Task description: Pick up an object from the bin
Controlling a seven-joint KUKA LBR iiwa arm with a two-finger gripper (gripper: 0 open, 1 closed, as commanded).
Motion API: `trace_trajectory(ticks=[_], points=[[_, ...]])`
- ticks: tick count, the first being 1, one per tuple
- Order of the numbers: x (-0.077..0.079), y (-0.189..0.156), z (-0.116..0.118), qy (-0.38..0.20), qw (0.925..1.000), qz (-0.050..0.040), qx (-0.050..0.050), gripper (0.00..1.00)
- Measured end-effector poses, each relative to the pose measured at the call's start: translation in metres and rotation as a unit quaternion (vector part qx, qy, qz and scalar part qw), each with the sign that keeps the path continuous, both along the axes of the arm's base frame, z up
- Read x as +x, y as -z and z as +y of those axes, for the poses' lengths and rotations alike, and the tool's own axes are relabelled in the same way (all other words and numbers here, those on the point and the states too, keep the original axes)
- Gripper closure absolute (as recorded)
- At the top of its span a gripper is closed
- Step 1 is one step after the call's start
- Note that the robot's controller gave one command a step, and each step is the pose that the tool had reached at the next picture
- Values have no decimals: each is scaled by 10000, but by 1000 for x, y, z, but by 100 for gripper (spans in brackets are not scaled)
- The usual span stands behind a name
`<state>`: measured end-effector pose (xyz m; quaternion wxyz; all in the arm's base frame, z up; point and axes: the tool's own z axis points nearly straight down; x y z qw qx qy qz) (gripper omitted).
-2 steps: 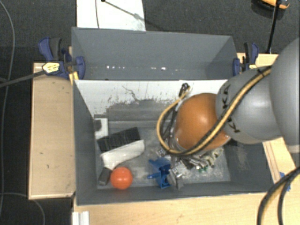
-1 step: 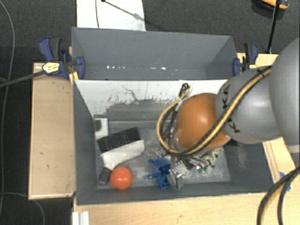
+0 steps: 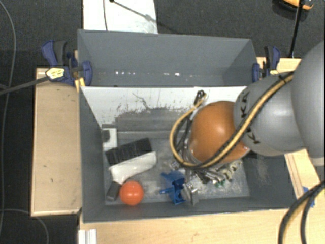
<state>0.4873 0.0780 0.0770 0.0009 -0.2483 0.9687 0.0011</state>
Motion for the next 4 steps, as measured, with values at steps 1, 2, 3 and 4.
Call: trace_trajectory(ticks=[1, 2, 3, 4], points=[[0, 0, 0, 6, 10000, 1, -1, 100], [0, 0, 0, 4, 10000, 2, -1, 100], [0, 0, 0, 11, 10000, 2, -1, 100], [0, 0, 0, 16, 10000, 3, -1, 100]])
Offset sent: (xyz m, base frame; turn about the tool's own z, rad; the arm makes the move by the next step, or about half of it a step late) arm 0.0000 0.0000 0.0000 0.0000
